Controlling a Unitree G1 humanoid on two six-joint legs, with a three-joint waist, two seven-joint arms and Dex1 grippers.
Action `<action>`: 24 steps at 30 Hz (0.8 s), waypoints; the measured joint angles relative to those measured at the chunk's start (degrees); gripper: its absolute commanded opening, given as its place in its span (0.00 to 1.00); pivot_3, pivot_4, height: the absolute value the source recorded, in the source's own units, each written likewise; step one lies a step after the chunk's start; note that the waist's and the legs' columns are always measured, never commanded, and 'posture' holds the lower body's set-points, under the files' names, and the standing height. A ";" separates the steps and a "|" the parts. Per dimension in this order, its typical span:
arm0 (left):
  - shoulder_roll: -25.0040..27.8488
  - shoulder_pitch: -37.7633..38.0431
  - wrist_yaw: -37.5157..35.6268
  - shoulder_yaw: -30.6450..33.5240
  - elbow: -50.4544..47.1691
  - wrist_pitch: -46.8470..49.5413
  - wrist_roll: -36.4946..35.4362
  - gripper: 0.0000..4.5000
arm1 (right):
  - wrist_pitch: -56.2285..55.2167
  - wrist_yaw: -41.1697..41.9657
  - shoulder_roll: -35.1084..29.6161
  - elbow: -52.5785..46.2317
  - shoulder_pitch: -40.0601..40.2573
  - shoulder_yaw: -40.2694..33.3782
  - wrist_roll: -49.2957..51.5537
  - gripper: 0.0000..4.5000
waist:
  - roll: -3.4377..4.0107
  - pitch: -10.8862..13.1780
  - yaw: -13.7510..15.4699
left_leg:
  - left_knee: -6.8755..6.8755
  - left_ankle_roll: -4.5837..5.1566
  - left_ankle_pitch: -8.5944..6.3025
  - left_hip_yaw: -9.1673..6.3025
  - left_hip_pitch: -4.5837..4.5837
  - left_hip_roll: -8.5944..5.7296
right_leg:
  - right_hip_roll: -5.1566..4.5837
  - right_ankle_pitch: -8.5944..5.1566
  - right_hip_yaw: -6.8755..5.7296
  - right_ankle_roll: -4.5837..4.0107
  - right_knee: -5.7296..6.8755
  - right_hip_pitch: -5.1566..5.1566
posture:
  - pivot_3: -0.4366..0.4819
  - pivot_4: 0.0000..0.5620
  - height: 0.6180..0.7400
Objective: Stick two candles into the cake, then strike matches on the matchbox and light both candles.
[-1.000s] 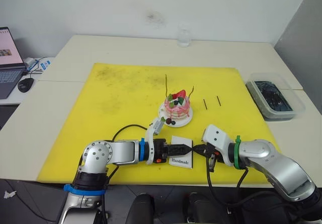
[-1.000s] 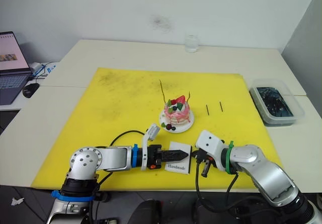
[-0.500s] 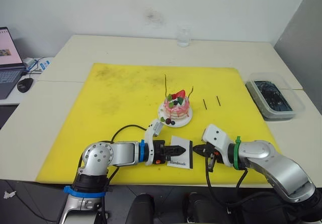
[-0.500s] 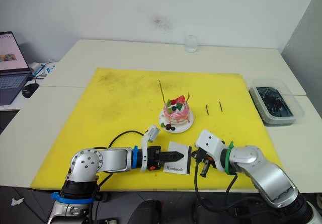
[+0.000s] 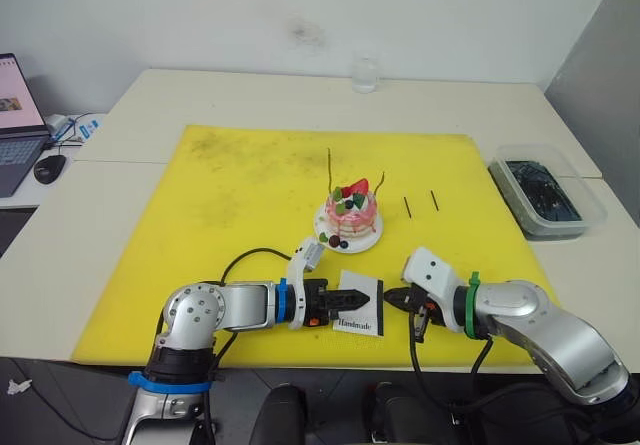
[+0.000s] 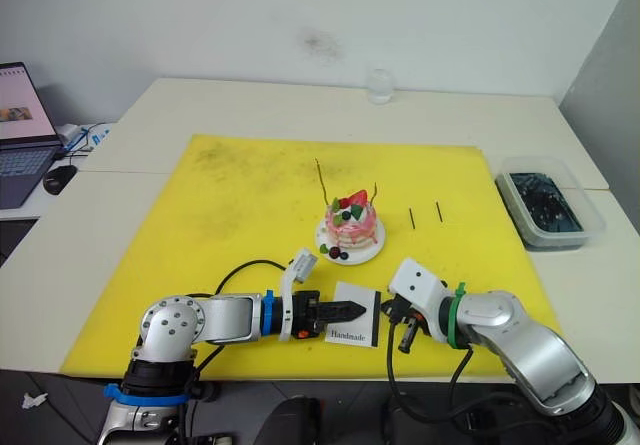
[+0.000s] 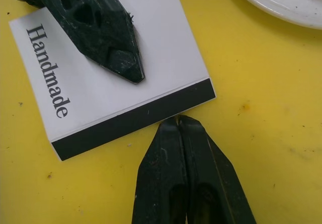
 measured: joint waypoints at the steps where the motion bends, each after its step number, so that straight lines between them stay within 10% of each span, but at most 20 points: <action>1: -0.12 -0.14 -0.04 0.09 0.00 0.34 -0.06 0.38 | -0.21 0.00 -0.01 0.00 -0.02 0.20 -0.32 0.00 | 0.00 0.00 0.00 | 0.00 0.00 0.00 0.00 0.00 0.00 | 0.00 0.00 0.00 0.00 0.00 0.00 | 0.48 0.27 1.00; 3: -0.39 -0.41 -0.12 0.20 0.00 0.78 -0.39 0.51 | -0.59 0.00 -0.01 0.03 -0.04 0.54 -0.68 0.00 | 0.00 0.00 -0.02 | 0.00 0.00 0.00 0.00 0.01 0.00 | 0.01 0.00 -0.01 0.00 0.00 0.00 | 0.48 0.27 1.00; 24: -1.16 -0.95 -0.22 1.21 0.29 2.60 0.23 0.51 | 0.48 0.26 1.46 0.03 -1.16 0.91 -0.31 0.00 | 0.00 0.00 -0.10 | 0.00 -0.01 0.00 -0.03 0.00 0.01 | 0.00 0.00 -0.01 0.00 -0.01 0.01 | 0.48 0.27 1.00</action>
